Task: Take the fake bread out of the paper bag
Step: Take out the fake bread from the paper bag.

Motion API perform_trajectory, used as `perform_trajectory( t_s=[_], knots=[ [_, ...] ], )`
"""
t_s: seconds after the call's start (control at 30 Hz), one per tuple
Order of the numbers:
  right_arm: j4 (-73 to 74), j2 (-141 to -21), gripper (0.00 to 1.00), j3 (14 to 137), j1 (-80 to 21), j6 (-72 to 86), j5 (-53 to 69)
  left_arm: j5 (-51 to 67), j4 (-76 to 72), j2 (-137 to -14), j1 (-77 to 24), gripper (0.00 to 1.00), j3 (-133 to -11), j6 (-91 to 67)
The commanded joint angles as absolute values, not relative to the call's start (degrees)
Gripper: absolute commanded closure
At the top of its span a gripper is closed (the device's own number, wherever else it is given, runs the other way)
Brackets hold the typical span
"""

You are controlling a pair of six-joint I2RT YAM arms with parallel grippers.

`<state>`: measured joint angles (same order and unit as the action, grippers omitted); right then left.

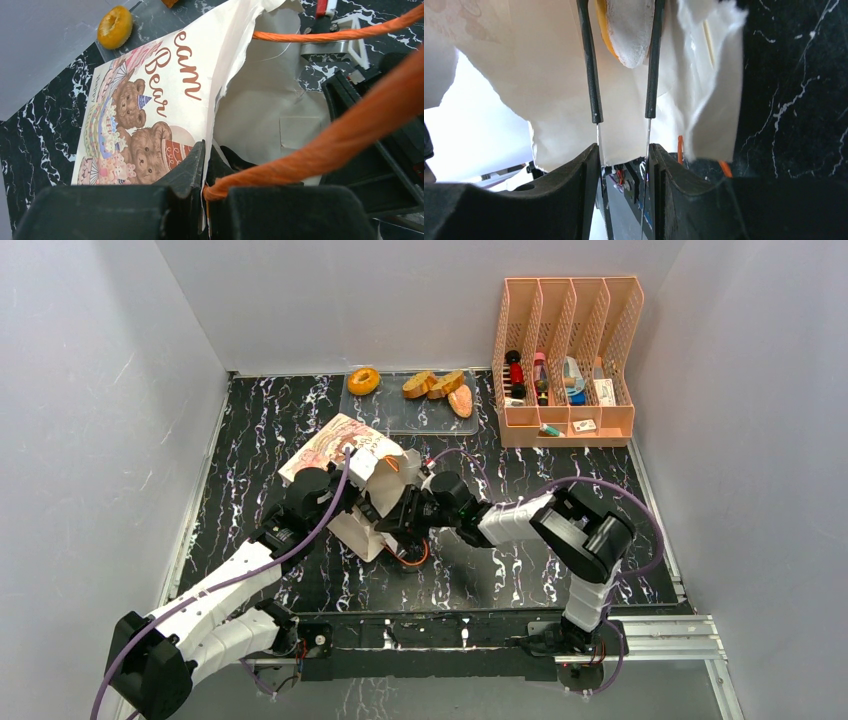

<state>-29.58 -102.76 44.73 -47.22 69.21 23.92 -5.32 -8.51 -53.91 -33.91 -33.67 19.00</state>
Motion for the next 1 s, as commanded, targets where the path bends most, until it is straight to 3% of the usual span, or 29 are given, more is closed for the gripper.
perform_trajectory(
  t_s=[0.0, 0.07, 0.2, 0.27, 0.97],
  knots=[
    [-34.58, -105.42, 0.64, 48.76, -46.85, 69.30, 25.67, -3.44, -11.09, -52.69, -34.17, 1.00, -33.79, 18.23],
    [-36.16, -107.10, 0.68, 49.27, -46.76, 69.71, 26.43, -3.41, -11.31, -52.78, -34.22, 1.00, -33.70, 18.03],
    [-38.83, -107.69, 0.94, 48.79, -46.65, 70.16, 26.98, -4.41, -11.60, -52.77, -34.23, 1.00, -33.56, 18.00],
    [-38.80, -106.49, 1.00, 48.17, -46.60, 69.65, 26.29, -5.82, -11.68, -52.94, -34.26, 1.00, -33.75, 17.85],
    [-19.14, -81.70, 1.00, 39.19, -46.49, 56.92, 17.38, -26.12, -14.96, -59.46, -34.28, 1.00, -35.93, 13.33]
  ],
)
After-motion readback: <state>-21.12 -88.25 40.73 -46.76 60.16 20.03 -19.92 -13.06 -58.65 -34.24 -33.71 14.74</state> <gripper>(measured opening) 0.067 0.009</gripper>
